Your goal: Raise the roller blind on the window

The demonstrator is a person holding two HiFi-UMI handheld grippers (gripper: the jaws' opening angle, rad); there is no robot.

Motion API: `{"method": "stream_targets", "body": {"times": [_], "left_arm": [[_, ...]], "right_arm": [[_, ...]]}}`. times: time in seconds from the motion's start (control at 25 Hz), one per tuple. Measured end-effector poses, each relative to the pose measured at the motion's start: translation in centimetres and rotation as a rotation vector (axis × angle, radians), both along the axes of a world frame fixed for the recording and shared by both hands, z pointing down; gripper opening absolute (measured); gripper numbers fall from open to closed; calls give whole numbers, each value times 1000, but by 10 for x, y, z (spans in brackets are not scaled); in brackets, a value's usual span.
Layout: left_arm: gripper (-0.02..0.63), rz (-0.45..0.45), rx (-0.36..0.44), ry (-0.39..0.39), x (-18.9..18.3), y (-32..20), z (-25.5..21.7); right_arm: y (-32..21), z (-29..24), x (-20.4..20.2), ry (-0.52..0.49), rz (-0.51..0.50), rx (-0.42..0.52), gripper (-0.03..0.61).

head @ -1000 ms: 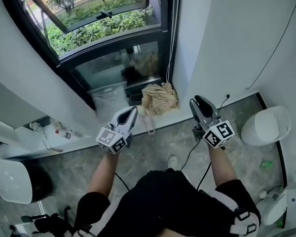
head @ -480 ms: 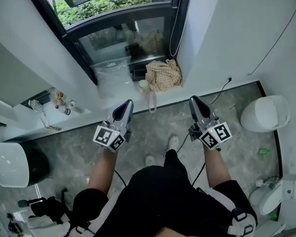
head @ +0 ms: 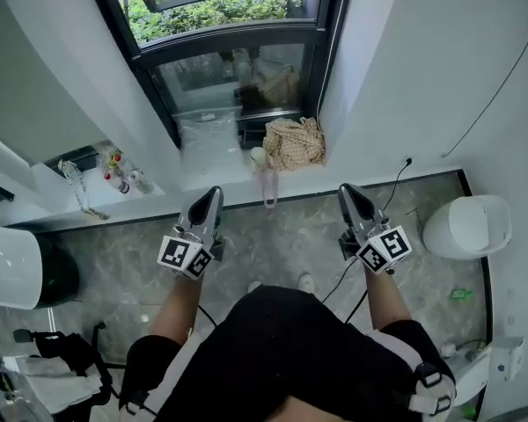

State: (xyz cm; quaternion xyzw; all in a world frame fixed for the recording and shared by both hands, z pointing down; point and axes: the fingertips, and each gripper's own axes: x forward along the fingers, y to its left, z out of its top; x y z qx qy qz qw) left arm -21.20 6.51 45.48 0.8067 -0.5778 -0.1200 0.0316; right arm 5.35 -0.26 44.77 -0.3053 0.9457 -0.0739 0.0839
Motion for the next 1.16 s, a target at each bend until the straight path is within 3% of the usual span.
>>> {"method": "stream_targets", "body": {"times": [0.44,1.16], "left_arm": [[0,32,6,10,63,-16,13],[0,38,-26,41,73,-22,26]], "right_arm": [[-16,-3,6,-19,-77,23,-3],[-26,8,7,-14,-118,-7,-3]]}}
